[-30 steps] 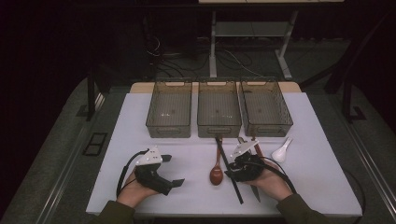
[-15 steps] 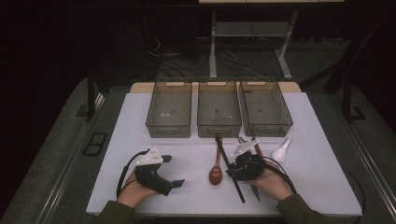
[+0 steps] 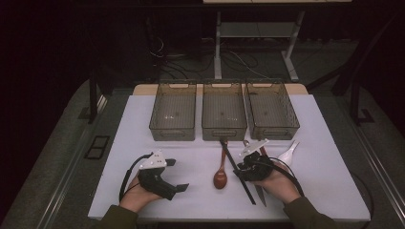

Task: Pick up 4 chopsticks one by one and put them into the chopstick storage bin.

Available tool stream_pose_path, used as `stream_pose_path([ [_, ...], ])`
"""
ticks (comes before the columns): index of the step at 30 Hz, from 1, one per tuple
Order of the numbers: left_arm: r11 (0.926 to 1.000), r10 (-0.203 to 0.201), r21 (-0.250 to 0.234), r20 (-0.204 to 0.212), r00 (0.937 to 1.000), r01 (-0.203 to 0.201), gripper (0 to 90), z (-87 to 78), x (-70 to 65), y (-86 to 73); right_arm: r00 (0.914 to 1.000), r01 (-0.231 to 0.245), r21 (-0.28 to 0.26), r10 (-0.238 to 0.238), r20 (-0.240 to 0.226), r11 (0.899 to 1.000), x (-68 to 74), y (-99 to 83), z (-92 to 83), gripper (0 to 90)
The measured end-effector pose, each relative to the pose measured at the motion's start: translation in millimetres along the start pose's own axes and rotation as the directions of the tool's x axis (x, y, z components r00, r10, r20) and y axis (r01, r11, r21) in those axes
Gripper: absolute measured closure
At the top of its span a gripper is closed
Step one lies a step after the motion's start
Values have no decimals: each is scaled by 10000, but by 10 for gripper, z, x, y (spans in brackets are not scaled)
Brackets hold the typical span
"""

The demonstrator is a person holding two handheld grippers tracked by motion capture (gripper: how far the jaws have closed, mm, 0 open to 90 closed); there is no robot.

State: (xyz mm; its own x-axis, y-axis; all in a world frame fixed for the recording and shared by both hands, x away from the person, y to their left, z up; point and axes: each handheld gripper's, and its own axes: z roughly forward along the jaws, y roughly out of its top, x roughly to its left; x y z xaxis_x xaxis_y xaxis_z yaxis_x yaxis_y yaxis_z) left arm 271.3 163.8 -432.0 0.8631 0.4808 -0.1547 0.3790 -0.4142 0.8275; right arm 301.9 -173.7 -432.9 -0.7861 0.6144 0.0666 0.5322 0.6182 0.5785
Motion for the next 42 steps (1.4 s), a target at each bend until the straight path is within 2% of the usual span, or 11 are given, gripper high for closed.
stream_pose_path([
  [3,10000,-16,22,-13,10000,16,0,2,0,0,9996,-289,-214,288,-32,9994,-73,56,16,647],
  [6,10000,0,25,-24,10000,0,0,-3,3,1,9986,-524,-165,523,-64,9985,-135,105,82,630],
  [12,10000,-22,27,0,10000,22,0,-5,9,-5,9976,-670,-109,668,-156,9977,-186,148,149,625],
  [16,10000,-8,41,4,10000,8,0,-3,5,-4,9986,-513,-110,512,-96,9986,-177,168,165,676],
  [26,10000,-32,17,2,10000,32,0,1,1,-4,9996,-211,-154,208,-194,9997,-119,196,170,714],
  [36,10000,-12,39,24,10000,12,0,2,1,-4,9991,134,-415,-150,-393,9990,-68,259,184,747],
  [42,10000,-10,33,17,10000,10,0,0,2,-4,9982,586,-495,-591,-78,9971,-49,304,194,770],
])
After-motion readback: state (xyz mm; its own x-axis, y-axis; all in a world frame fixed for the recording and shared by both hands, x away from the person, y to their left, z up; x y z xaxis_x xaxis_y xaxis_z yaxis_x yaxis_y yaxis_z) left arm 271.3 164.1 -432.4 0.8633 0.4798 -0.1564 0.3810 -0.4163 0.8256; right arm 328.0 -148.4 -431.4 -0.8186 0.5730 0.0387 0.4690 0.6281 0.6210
